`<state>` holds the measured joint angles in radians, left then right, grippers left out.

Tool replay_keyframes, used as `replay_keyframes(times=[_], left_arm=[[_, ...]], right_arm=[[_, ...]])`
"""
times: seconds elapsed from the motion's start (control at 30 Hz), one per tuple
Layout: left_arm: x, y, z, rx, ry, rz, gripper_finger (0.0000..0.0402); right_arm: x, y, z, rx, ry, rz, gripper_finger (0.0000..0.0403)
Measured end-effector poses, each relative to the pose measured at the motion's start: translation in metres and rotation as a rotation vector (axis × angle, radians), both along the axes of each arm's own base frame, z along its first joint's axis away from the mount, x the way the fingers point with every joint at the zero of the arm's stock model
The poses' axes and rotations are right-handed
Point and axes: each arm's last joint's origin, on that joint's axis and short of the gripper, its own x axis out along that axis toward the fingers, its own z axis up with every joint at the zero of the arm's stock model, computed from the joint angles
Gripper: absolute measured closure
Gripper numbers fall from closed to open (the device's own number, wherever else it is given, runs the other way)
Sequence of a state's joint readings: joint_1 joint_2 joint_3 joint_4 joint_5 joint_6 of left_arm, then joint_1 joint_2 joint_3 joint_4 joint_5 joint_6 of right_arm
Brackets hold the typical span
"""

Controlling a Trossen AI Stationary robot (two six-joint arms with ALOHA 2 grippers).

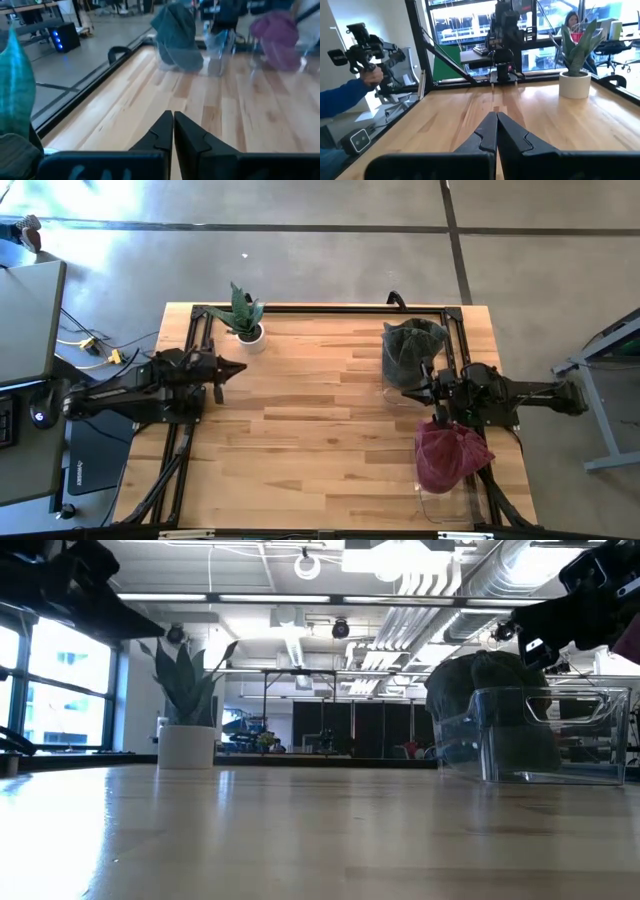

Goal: Pick & Place hat
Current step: Return to Home Position

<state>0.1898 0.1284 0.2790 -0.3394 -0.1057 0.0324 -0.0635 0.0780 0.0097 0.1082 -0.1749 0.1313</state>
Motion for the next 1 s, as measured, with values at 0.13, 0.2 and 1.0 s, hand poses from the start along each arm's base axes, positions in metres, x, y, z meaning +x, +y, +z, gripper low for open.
replay_keyframes(times=[0.13, 0.2, 1.0], left_arm=[[-0.007, -0.003, 0.000, -0.034, -0.072, -0.056, 0.0397], [-0.009, -0.004, -0.003, -0.072, -0.116, -0.057, 0.0399], [0.013, -0.005, -0.046, -0.042, -0.221, -0.192, 0.0401]], right_arm=[[0.000, 0.000, -0.001, 0.023, 0.011, 0.001, 0.0403], [0.000, 0.000, -0.001, 0.024, 0.011, 0.001, 0.0403], [0.000, 0.000, -0.002, 0.001, 0.024, -0.010, 0.0403]])
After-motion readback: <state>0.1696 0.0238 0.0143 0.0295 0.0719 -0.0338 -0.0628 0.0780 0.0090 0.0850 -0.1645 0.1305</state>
